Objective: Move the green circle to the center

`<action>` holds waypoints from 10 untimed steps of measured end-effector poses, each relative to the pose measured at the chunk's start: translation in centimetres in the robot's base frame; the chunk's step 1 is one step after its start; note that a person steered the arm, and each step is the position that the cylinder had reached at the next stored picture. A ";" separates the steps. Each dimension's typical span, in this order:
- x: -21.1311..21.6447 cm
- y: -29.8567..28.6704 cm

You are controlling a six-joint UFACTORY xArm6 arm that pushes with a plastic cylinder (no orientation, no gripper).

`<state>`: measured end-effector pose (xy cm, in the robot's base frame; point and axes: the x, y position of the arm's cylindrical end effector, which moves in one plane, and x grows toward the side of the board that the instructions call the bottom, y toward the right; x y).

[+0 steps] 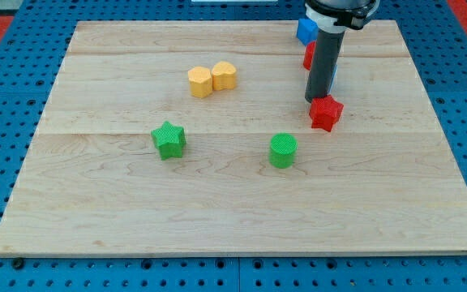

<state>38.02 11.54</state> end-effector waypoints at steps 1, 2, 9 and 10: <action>1.2 -4.1; 4.1 -4.0; 2.1 -4.3; 2.1 -4.3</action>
<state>40.13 7.25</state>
